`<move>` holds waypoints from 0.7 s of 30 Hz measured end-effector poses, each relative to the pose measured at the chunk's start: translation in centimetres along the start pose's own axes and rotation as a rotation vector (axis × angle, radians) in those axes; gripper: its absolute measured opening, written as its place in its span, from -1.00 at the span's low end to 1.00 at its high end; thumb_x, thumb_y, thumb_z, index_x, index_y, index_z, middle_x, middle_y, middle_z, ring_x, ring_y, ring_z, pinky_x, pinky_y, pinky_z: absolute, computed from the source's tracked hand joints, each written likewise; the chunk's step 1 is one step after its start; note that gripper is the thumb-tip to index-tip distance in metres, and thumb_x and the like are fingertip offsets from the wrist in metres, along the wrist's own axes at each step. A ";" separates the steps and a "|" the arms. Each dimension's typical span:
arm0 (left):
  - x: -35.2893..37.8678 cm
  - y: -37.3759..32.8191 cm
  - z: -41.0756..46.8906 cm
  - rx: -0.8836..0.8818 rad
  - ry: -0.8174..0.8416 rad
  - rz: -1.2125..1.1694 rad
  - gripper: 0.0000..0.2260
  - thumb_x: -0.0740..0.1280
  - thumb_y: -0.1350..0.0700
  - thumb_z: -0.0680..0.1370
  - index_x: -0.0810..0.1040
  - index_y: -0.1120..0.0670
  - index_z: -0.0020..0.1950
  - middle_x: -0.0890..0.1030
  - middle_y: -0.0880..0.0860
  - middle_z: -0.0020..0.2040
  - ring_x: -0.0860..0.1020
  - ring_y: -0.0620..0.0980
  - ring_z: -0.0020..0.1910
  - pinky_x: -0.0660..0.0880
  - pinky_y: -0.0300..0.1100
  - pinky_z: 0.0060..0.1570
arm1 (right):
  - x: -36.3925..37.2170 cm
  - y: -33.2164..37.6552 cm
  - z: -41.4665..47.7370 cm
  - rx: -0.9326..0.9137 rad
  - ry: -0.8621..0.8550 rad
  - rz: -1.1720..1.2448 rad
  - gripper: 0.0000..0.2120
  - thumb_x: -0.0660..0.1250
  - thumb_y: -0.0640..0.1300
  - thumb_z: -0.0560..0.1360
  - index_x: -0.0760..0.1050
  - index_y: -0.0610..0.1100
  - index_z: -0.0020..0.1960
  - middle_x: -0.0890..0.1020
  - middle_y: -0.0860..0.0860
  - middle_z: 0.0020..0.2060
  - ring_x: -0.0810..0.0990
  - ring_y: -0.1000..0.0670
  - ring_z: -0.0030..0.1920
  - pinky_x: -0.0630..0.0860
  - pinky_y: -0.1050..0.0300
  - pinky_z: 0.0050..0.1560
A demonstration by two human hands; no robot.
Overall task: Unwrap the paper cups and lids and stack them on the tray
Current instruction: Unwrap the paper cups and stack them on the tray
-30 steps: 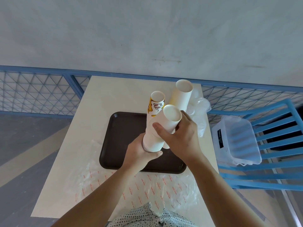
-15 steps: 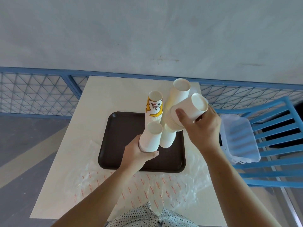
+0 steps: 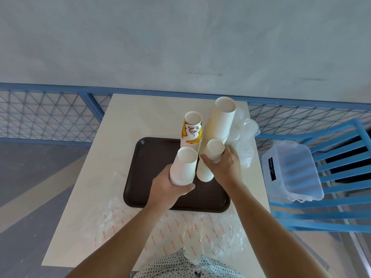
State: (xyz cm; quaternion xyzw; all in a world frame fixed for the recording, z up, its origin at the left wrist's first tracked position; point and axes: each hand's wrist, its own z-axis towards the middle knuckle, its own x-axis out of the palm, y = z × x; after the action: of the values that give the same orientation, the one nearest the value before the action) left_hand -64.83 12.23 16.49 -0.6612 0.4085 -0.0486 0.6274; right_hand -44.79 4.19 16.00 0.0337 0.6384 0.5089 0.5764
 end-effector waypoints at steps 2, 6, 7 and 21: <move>0.0 0.0 0.1 0.014 -0.008 0.004 -0.36 0.67 -0.06 0.36 0.40 -0.22 0.30 0.51 -0.35 0.11 0.55 -0.23 0.11 0.43 -0.48 0.01 | 0.7 -0.6 -0.3 0.036 0.015 -0.003 -0.41 0.69 0.10 0.28 0.51 -0.25 0.05 0.57 -0.09 -0.11 0.57 -0.17 -0.07 0.58 -0.11 -0.04; -0.2 0.0 0.1 0.020 -0.020 0.007 -0.36 0.67 -0.06 0.36 0.40 -0.22 0.31 0.50 -0.35 0.11 0.55 -0.23 0.11 0.43 -0.48 0.03 | 0.6 -0.1 -0.5 0.098 0.095 0.005 -0.22 0.69 0.14 0.23 0.47 -0.20 0.27 0.56 -0.10 0.10 0.55 -0.19 0.12 0.57 -0.15 0.10; -0.1 0.0 0.2 0.020 -0.022 0.006 -0.36 0.67 -0.06 0.36 0.40 -0.22 0.31 0.50 -0.34 0.11 0.55 -0.22 0.11 0.44 -0.47 0.05 | 0.3 0.0 -0.6 0.112 0.117 0.009 -0.16 0.70 0.16 0.22 0.44 -0.18 0.33 0.55 -0.09 0.15 0.54 -0.19 0.16 0.56 -0.16 0.14; 0.7 -1.9 0.0 -0.014 0.052 -0.102 -0.45 0.69 -0.04 0.33 0.51 -0.22 0.21 0.66 -0.22 0.06 0.63 -0.16 0.07 0.61 -0.32 0.01 | -4.3 7.6 -4.7 -0.224 0.208 0.086 -0.37 0.48 0.24 0.42 0.47 -0.10 0.34 0.48 0.11 0.14 0.45 0.00 0.20 0.47 0.12 0.19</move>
State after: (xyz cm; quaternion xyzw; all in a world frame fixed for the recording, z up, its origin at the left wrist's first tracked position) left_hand -63.47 11.58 17.79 -0.6840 0.3909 -0.0948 0.6085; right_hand -51.11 2.24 23.44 -0.0563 0.6317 0.6020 0.4851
